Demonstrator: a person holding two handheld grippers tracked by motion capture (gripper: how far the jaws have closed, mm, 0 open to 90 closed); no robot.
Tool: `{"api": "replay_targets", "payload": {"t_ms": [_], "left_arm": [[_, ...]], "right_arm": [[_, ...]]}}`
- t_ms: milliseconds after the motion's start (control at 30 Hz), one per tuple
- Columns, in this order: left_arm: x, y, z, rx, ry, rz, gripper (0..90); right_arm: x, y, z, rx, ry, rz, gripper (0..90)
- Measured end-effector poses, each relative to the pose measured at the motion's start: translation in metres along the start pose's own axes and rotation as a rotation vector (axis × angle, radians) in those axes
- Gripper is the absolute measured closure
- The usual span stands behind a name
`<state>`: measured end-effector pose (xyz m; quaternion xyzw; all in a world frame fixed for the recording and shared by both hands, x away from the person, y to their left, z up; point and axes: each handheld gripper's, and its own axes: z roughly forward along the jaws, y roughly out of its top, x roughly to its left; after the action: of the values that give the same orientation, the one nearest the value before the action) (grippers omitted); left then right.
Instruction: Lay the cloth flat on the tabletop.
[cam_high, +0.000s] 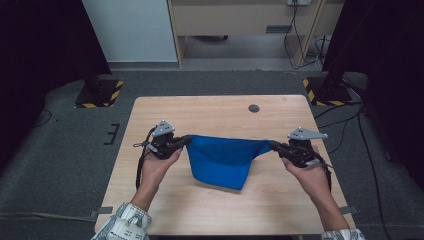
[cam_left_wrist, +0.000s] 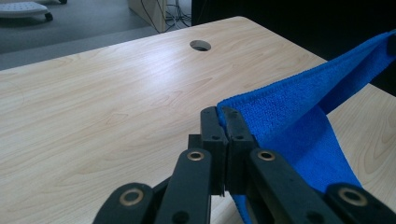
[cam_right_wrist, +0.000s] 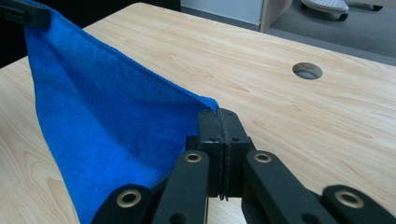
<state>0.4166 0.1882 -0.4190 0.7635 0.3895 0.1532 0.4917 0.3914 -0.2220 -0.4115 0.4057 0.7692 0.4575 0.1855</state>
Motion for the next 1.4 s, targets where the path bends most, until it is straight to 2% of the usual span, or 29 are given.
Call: {"api": "replay_targets", "payload": {"t_ms": [333, 433, 700, 967, 1167, 1400], "left_arm": [[-0.007, 0.009, -0.012, -0.019, -0.004, 0.019, 88.9], [-0.011, 0.012, -0.016, -0.009, 0.009, 0.035, 88.9], [-0.017, 0.020, -0.025, -0.043, -0.001, 0.049, 88.9], [-0.018, 0.024, -0.024, -0.044, -0.002, 0.055, 88.9], [-0.014, 0.022, -0.019, -0.032, -0.020, 0.034, 88.9], [-0.016, 0.022, -0.028, -0.046, -0.049, 0.026, 88.9]], "right_arm": [[0.004, 0.010, -0.012, -0.018, -0.004, -0.024, 89.7], [0.007, 0.013, -0.018, -0.025, 0.001, -0.034, 89.7], [0.008, 0.020, -0.030, -0.055, 0.005, -0.046, 89.7], [0.001, 0.023, -0.027, -0.056, 0.003, -0.034, 89.7], [-0.002, 0.020, -0.022, -0.032, 0.002, -0.034, 89.7], [-0.003, 0.020, -0.027, -0.040, 0.015, -0.029, 89.7]]}}
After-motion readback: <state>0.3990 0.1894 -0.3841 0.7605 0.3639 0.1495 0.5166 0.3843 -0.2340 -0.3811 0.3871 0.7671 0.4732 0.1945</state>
